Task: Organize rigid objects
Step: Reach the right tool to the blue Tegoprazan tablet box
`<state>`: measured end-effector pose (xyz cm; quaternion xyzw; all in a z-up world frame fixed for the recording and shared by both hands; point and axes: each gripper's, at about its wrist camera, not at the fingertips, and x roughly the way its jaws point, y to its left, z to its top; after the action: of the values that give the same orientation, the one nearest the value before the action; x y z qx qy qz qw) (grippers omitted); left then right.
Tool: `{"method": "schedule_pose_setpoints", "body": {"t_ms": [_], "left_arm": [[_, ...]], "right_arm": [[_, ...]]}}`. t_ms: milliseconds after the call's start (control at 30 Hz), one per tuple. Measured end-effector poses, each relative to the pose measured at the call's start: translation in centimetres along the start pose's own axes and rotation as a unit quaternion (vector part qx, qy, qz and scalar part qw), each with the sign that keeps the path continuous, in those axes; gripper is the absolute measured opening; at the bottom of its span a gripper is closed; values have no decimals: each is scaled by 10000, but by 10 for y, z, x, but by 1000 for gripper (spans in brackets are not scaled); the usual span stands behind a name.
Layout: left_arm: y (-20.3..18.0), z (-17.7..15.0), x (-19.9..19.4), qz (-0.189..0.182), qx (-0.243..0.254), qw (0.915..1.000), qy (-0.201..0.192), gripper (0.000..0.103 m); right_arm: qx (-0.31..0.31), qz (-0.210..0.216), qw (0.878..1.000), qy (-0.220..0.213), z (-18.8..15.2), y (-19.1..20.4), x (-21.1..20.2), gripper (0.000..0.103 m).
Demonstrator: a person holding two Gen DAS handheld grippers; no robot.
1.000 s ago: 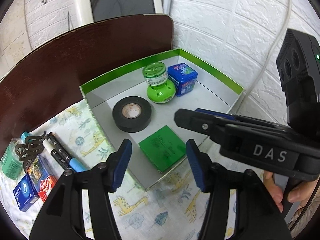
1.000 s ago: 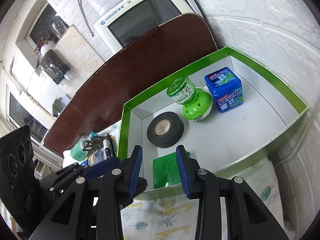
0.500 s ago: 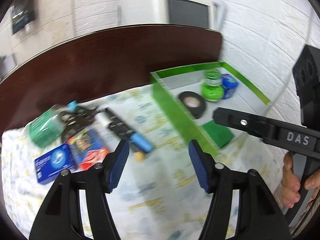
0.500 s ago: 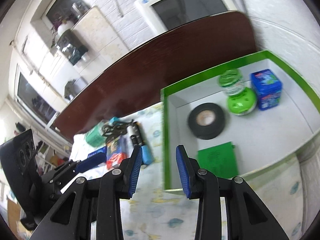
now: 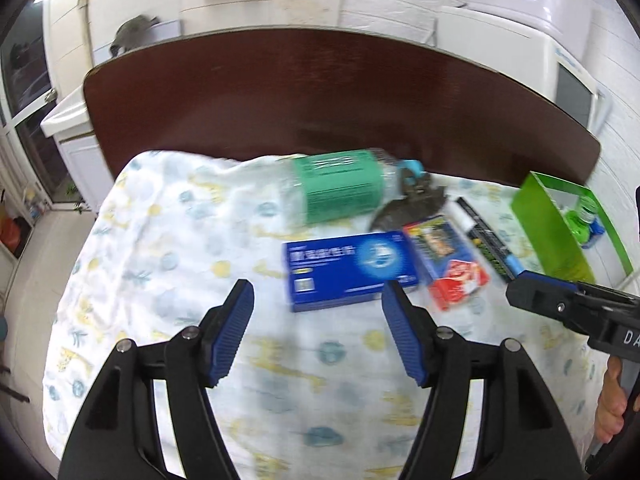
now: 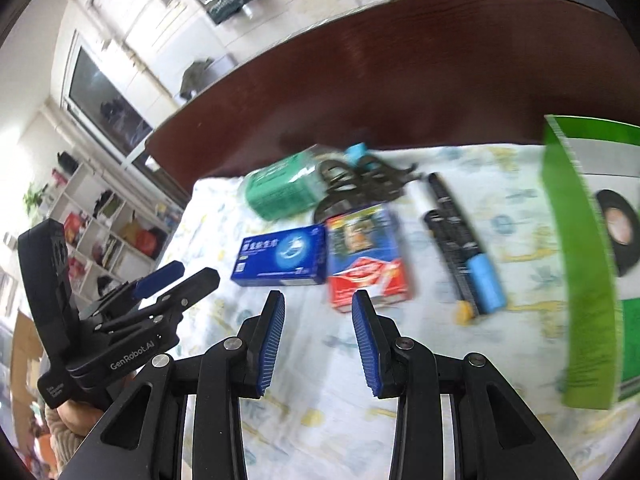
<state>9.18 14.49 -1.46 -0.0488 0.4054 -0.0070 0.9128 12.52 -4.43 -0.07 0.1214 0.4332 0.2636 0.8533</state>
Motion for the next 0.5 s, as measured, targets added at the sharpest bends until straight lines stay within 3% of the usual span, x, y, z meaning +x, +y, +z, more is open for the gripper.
{"method": "schedule_pose_setpoints", "body": {"t_ms": [267, 500], "left_arm": [[40, -5, 19, -141, -339, 9992, 131, 67], [45, -6, 33, -404, -356, 9984, 168, 67]], "right_arm": [[-55, 144, 9986, 508, -2, 37, 47, 37], [516, -304, 9957, 710, 3, 25, 73, 37]]}}
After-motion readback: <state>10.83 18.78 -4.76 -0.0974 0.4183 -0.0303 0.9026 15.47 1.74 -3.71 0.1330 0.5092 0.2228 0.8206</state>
